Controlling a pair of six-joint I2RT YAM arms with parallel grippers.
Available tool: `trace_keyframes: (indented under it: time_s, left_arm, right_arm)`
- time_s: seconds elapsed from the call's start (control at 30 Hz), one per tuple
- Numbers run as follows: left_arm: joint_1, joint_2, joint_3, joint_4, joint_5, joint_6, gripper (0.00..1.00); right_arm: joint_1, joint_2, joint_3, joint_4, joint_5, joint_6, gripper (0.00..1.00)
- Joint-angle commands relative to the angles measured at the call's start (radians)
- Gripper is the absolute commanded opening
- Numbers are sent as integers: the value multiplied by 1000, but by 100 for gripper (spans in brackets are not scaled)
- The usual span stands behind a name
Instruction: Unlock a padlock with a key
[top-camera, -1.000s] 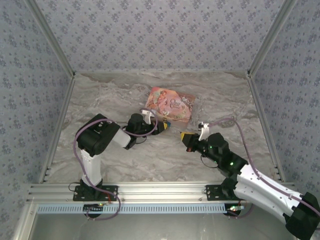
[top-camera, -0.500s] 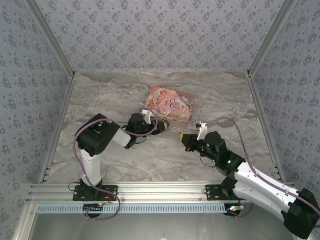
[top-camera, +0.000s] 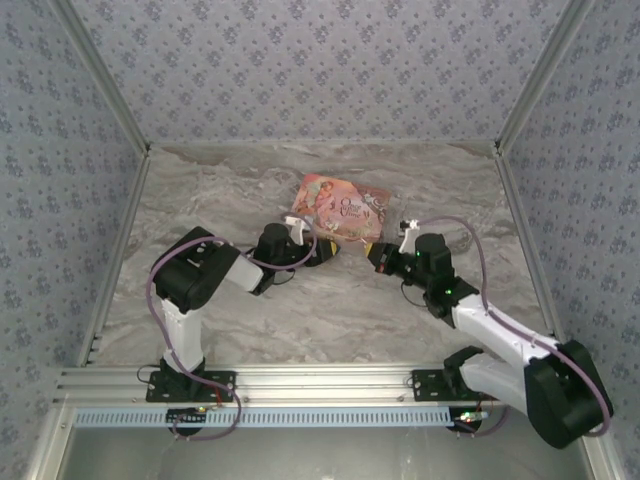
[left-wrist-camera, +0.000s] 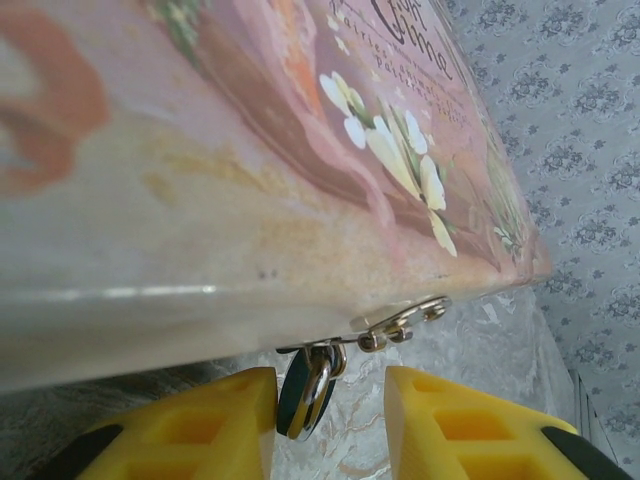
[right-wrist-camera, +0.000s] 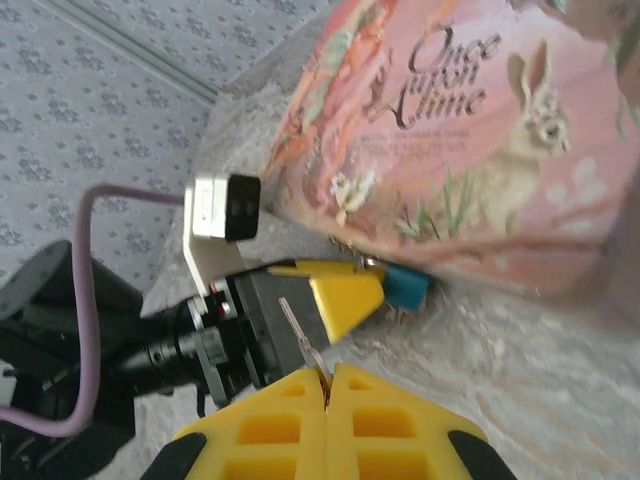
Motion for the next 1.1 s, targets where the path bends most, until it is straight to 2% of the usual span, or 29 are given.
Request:
trace_keyframes:
  time_s: [0.0,0.23,0.4,0.6,1.07]
  left_arm:
    - [-6,3,22,10,-6,13,34]
    - [-5,10,27,9,-3,8,35]
    - [-5,15,31,9,-2,6,35]
    - [-5,24,33,17,1,0,35]
    - [-5,25,31,18,2,-12,40]
  right_arm:
    - [-47,149,133,123,-135,8,0]
    - [-110,395,324,110,-184,-22,0]
    - [-127,485,390,57,-167,-61,0]
    - [-142,576,375,72,-178,-45,0]
    - [-101,620,224,101,-118,84,0]
